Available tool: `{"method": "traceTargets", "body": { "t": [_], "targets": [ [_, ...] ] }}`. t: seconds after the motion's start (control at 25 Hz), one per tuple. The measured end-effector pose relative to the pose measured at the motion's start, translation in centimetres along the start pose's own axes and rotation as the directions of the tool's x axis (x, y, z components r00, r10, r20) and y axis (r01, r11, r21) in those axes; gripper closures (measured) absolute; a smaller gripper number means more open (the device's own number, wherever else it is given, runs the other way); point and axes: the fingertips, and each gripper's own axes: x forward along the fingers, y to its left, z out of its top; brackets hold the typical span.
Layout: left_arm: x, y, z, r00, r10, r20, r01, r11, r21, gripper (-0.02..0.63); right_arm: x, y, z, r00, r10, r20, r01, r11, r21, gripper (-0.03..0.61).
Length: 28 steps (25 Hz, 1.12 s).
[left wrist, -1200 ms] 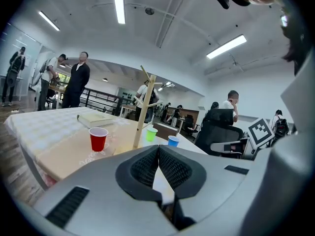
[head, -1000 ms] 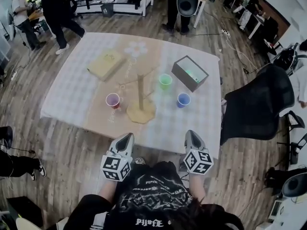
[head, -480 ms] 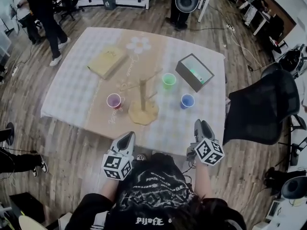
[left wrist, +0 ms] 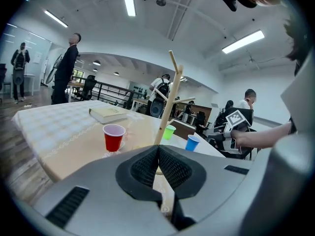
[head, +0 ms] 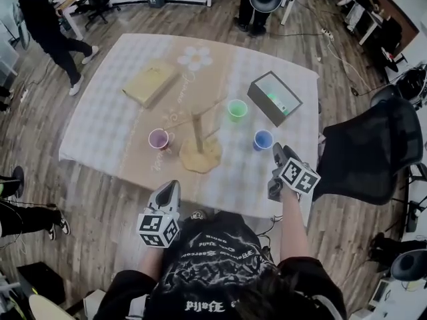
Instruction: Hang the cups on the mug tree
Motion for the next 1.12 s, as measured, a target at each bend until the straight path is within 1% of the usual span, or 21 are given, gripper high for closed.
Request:
{"method": "traceTargets", "body": {
  "t": [0.08, 0.2, 0.48, 0.56, 0.6, 0.68, 0.76, 0.84, 0.96, 1.12],
  "targets": [
    [0.0, 0.7, 0.0, 1.0, 0.029, -0.001, -0.029, 1.0, -0.009, 0.594, 1.7, -0.1, -0.3, 0.998, 0.011, -0.054, -0.01, 1.0, 0.005, 0.399],
    [0.2, 1.3, 0.1, 0.998, 0.065, 0.0, -0.065, 0.998, -0.02, 0.594, 3.8, -0.1, -0.7, 0.992, 0.017, -0.128, -0.02, 1.0, -0.019, 0.397],
    [0.5, 1.3, -1.1, 0.994, 0.104, -0.035, -0.106, 0.993, -0.045, 0.594, 7.6, -0.3, -1.6, 0.965, 0.014, -0.264, -0.033, 0.997, -0.069, 0.407],
    [0.5, 1.5, -1.6, 0.991, 0.125, -0.051, -0.128, 0.99, -0.056, 0.594, 8.1, -0.4, -1.7, 0.96, 0.018, -0.28, -0.041, 0.996, -0.074, 0.417],
    [0.5, 1.9, -2.0, 0.987, 0.149, -0.068, -0.153, 0.986, -0.062, 0.592, 8.3, -0.4, -1.7, 0.958, 0.02, -0.287, -0.045, 0.996, -0.078, 0.422],
    [0.3, 2.8, -2.9, 0.971, 0.212, -0.112, -0.221, 0.973, -0.071, 0.594, 8.5, -0.4, -2.0, 0.952, 0.02, -0.305, -0.05, 0.994, -0.093, 0.425],
    [0.1, 3.3, -3.4, 0.961, 0.243, -0.133, -0.256, 0.962, -0.091, 0.594, 8.6, -0.4, -2.4, 0.947, 0.01, -0.32, -0.048, 0.993, -0.112, 0.455],
    [-0.1, 3.1, -3.6, 0.963, 0.239, -0.128, -0.254, 0.961, -0.112, 0.594, 8.6, -0.5, -2.4, 0.948, 0.004, -0.319, -0.044, 0.992, -0.121, 0.529],
    [-0.3, 2.9, -3.5, 0.964, 0.24, -0.119, -0.254, 0.96, -0.122, 0.594, 8.6, -0.4, -2.1, 0.951, 0.005, -0.31, -0.047, 0.991, -0.127, 0.534],
    [-0.8, 2.6, -3.8, 0.962, 0.245, -0.118, -0.26, 0.956, -0.136, 0.594, 8.1, -0.4, -1.5, 0.957, -0.015, -0.291, -0.028, 0.989, -0.144, 0.535]
  ]
}}
